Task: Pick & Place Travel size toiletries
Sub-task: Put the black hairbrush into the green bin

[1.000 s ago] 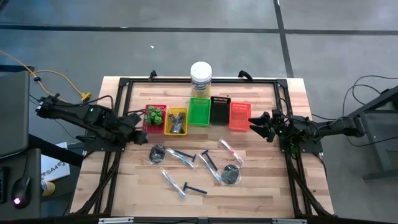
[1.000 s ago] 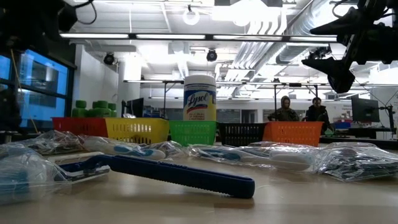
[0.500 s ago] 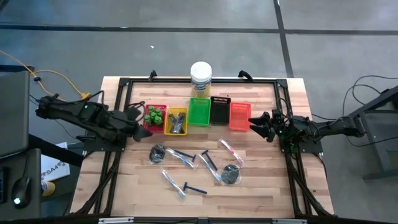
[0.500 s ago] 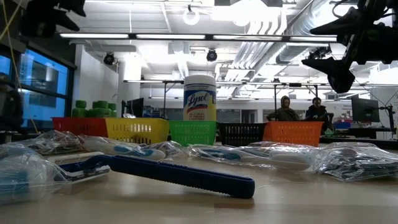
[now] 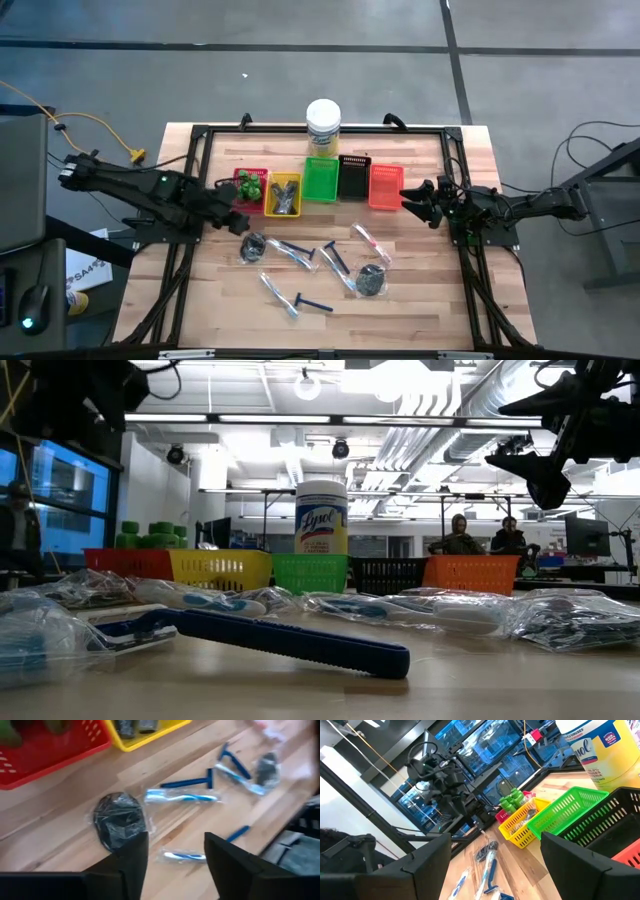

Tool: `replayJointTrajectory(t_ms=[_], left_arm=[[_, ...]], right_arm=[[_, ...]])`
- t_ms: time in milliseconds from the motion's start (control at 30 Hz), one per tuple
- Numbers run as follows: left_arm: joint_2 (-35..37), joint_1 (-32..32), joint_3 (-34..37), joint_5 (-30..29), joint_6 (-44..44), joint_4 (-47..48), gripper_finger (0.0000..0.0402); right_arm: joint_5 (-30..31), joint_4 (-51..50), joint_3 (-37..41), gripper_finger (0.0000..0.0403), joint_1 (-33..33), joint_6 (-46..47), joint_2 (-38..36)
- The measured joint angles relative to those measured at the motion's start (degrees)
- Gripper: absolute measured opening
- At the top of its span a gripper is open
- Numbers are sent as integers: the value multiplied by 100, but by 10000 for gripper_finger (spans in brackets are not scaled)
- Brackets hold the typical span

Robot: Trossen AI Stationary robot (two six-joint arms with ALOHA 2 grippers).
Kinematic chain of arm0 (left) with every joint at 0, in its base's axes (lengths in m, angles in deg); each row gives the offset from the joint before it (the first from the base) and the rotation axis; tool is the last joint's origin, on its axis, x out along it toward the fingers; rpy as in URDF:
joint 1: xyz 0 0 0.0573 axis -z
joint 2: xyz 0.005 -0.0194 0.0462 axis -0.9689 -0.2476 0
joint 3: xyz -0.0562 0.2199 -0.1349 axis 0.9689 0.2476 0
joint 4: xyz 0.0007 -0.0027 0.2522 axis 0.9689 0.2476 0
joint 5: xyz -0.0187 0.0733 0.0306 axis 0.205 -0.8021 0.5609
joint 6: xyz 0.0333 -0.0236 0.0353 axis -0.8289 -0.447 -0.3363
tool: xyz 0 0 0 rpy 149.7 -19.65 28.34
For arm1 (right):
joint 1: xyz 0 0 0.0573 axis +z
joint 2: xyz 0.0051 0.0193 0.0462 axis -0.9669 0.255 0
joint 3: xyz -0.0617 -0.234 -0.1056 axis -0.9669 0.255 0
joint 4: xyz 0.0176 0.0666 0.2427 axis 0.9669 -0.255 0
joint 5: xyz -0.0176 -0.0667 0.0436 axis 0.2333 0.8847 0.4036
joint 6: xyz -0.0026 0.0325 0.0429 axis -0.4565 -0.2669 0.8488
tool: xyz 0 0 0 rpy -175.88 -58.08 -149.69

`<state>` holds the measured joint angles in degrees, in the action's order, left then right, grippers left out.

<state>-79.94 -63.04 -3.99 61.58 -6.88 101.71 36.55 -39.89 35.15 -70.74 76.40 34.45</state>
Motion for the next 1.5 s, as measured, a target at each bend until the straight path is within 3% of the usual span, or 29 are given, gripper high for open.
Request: replayJointTrajectory(t_ms=[200, 433, 767, 1067, 1333, 1500], left_arm=[[-796, -229, -9, 315, -2, 282, 224], [-1603, -400, -9, 722, -406, 127, 226], [-2498, -389, -9, 647, -310, 211, 226], [-2941, -400, -3, 529, -290, 58, 226], [-2982, -396, 558, 713, 295, -905, 226], [-2982, -398, 627, 649, 392, -850, 226]], right_arm=[[1, -2, 0, 294, 1, 0, 0], [0, 0, 0, 294, 0, 2, 0], [0, -2, 0, 294, 1, 2, 0], [1, -1, -2, 294, 0, 1, 1], [1, 0, -2, 294, 0, 0, 2], [2, -2, -2, 294, 0, 2, 2]])
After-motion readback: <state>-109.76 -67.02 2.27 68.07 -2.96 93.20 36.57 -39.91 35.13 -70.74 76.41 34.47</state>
